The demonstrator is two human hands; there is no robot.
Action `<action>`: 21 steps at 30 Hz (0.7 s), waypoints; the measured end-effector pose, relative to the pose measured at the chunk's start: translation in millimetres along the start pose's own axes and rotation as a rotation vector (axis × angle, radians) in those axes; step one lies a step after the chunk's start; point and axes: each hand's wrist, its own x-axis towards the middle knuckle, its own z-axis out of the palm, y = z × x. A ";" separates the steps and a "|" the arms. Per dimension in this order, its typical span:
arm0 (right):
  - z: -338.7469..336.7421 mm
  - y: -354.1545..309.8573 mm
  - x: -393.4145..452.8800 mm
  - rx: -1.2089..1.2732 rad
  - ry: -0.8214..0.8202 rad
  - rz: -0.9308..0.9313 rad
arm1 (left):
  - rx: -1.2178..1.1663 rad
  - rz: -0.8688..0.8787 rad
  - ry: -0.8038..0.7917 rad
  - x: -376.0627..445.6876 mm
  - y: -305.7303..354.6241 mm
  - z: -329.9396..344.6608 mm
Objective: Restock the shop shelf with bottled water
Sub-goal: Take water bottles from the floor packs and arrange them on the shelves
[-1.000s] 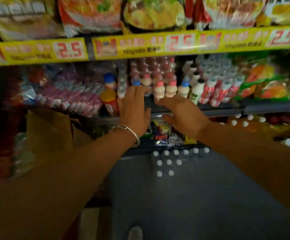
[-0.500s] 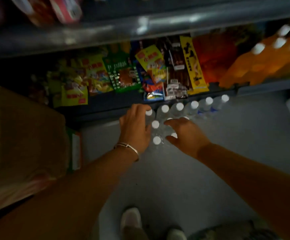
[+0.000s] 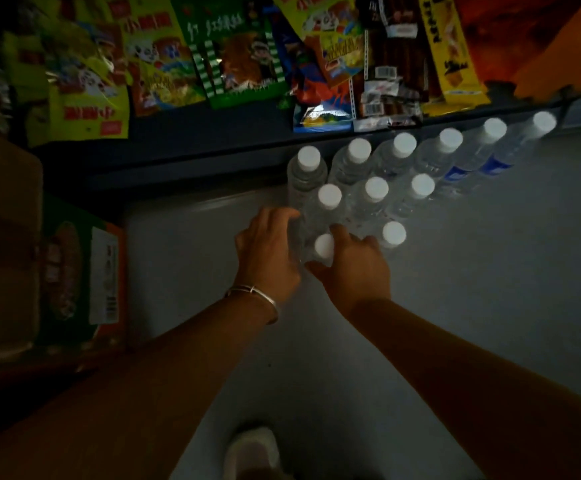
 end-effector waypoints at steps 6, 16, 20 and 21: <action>9.6 -2.4 0.3 0.112 0.036 -0.030 | -0.011 -0.001 -0.013 -0.9 -6.8 2.5; -61.9 -19.9 -29.3 0.298 0.030 -0.087 | -0.062 0.055 -0.082 -19.1 44.9 -67.4; -137.1 -44.1 -49.4 0.344 0.035 -0.173 | -0.058 0.078 -0.100 -26.5 90.0 -126.5; -160.2 -51.7 -54.5 0.339 0.032 -0.189 | -0.050 0.076 -0.113 -28.8 103.4 -145.0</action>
